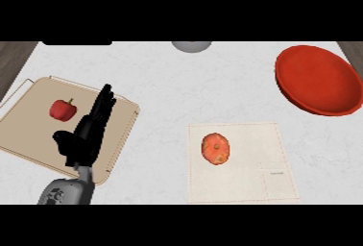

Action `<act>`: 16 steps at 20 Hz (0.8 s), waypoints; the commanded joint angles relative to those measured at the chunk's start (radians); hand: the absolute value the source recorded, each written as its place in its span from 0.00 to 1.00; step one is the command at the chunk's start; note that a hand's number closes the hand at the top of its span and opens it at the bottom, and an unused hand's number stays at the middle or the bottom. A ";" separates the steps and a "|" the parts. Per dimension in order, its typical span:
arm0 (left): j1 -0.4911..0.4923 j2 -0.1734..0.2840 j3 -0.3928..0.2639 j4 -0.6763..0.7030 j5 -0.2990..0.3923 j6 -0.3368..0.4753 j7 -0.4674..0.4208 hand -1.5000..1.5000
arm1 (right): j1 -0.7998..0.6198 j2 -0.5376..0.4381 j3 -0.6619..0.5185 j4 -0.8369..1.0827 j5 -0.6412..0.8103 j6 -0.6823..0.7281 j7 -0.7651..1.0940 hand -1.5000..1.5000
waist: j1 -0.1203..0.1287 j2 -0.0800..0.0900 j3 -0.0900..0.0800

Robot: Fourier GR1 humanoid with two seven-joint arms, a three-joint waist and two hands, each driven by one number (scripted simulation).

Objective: Pick the cupcake from the placemat and place it in the bowl

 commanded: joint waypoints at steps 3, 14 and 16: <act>0.000 -0.020 0.000 0.050 -0.007 -0.009 -0.062 0.50 | -0.174 -0.034 -0.045 0.071 -0.075 -0.015 0.184 1.00 | 0.004 0.001 0.001; 0.019 -0.058 -0.038 0.049 -0.037 0.006 -0.071 0.50 | -0.475 -0.042 0.156 0.391 0.315 -0.130 0.155 1.00 | 0.025 0.007 0.001; -0.002 0.003 0.008 0.027 0.019 -0.063 -0.043 0.50 | -0.563 -0.091 0.193 0.447 0.406 -0.153 0.181 1.00 | 0.045 0.010 0.000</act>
